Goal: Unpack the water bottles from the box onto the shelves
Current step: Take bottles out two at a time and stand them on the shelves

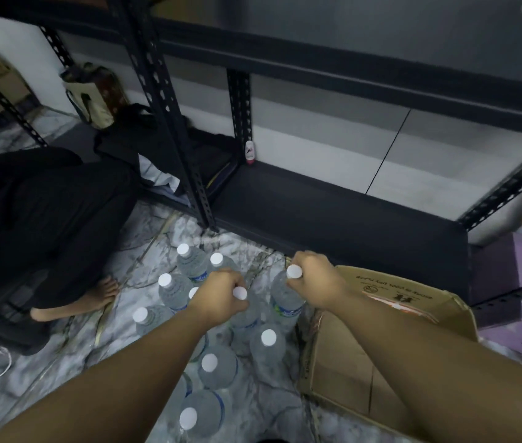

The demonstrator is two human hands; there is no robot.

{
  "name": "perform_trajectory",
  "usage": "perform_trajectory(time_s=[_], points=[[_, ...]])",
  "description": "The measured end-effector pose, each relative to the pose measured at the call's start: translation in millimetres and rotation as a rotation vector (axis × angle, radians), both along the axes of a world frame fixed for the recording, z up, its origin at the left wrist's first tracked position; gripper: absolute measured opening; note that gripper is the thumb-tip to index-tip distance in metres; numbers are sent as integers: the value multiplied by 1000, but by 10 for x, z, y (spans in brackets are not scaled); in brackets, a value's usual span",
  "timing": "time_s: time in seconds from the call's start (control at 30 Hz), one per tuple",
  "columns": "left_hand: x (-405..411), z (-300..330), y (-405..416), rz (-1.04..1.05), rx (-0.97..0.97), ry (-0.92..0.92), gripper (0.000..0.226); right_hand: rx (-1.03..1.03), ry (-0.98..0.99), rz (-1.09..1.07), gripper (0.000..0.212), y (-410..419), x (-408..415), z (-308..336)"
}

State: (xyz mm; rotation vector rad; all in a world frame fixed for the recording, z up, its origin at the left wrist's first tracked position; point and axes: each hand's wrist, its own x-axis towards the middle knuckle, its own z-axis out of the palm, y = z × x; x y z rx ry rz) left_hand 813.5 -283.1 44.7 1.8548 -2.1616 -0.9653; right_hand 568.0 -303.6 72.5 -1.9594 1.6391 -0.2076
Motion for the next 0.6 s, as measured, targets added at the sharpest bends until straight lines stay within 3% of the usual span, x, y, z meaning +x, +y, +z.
perform_trajectory(time_s=[0.33,0.6], points=[[-227,1515,-248,-52,-328,30,12,-267,-50,22,23,-72,-216,1473],[-287,3082,-614,-136,-434,-63,15,-426,-106,4,28,-309,-307,2777]])
